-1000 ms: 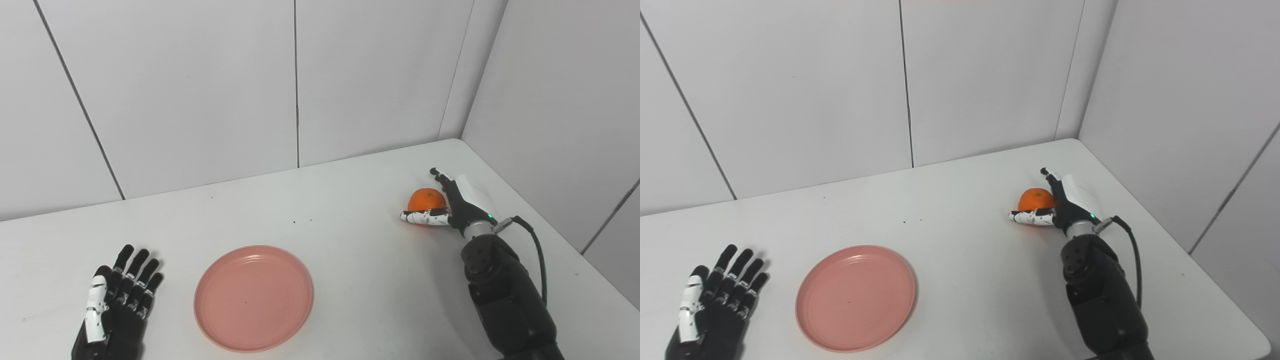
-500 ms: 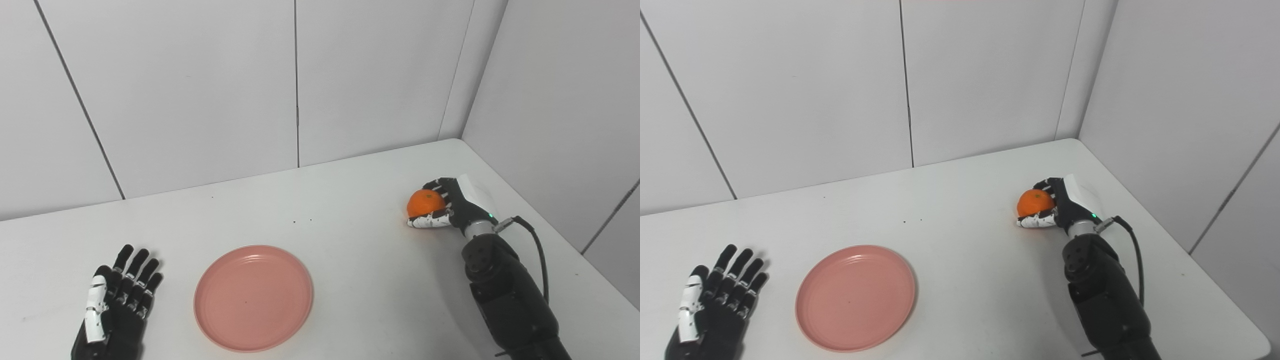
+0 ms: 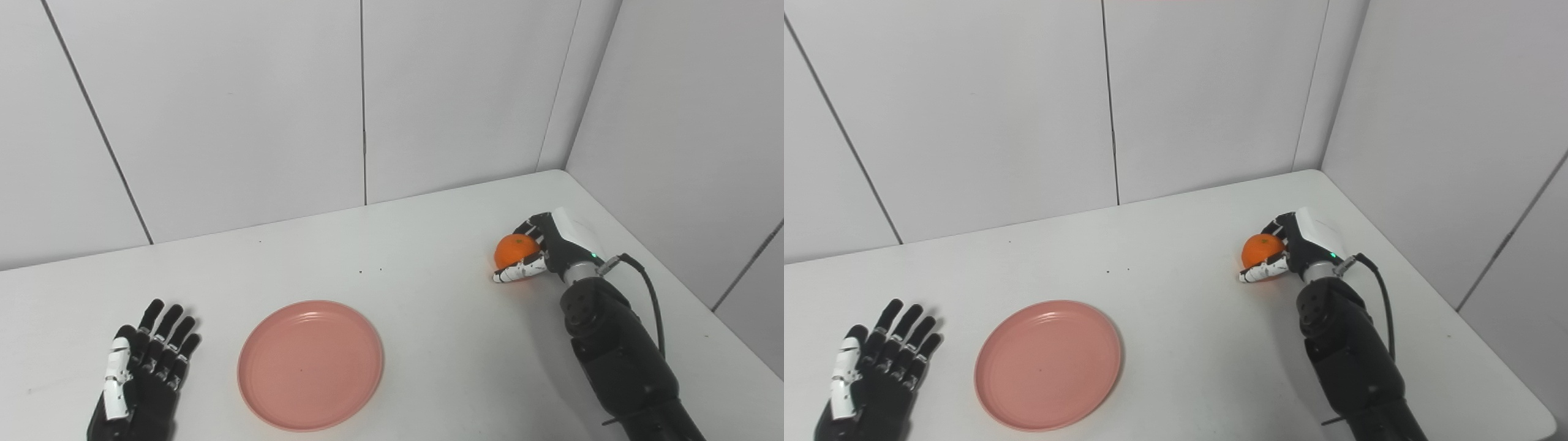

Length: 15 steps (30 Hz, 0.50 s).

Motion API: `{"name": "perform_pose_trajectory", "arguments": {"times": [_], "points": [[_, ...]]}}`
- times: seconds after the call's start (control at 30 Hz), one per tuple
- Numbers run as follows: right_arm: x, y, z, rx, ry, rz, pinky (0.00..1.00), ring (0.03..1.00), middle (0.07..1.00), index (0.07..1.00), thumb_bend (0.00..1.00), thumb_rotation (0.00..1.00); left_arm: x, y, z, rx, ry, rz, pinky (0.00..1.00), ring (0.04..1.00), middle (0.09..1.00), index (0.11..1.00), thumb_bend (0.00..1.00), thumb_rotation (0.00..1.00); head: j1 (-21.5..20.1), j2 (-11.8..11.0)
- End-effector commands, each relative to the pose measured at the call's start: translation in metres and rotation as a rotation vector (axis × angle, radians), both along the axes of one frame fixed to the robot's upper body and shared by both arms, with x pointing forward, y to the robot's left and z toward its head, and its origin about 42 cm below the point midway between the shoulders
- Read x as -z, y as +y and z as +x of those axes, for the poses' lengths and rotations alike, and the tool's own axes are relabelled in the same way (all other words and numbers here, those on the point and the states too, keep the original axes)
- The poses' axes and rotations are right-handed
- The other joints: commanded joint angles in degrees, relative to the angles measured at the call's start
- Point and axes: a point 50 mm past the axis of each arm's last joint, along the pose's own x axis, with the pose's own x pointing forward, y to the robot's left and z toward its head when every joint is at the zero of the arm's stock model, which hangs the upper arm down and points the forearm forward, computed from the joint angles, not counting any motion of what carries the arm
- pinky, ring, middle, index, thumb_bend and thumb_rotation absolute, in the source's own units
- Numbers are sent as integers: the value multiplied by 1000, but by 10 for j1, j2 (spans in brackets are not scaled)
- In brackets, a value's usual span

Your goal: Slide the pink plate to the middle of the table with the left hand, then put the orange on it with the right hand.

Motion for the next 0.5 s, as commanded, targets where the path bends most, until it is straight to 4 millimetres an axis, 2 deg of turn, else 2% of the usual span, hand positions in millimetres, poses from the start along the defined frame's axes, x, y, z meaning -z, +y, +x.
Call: {"name": "perform_pose_trajectory", "arguments": {"times": [0.0,0.17,0.3,0.47], "points": [[-32,-3,3,-4,-96,-32,344,405,461,483,521,140,7,1,-3,-10,32,12,969,943,949,939,308,1000,1,1],[-49,0,-4,-12,-164,-21,344,405,460,483,520,137,7,1,-3,-6,30,13,968,943,948,935,312,1000,1,1],[-75,7,-14,-33,-254,-36,351,414,478,485,519,142,8,0,-2,-5,31,2,965,940,947,935,312,1000,5,3],[-100,18,-23,-50,-341,-53,374,433,491,485,519,142,8,-1,-2,-5,26,3,964,937,943,933,309,1000,10,3]]}}
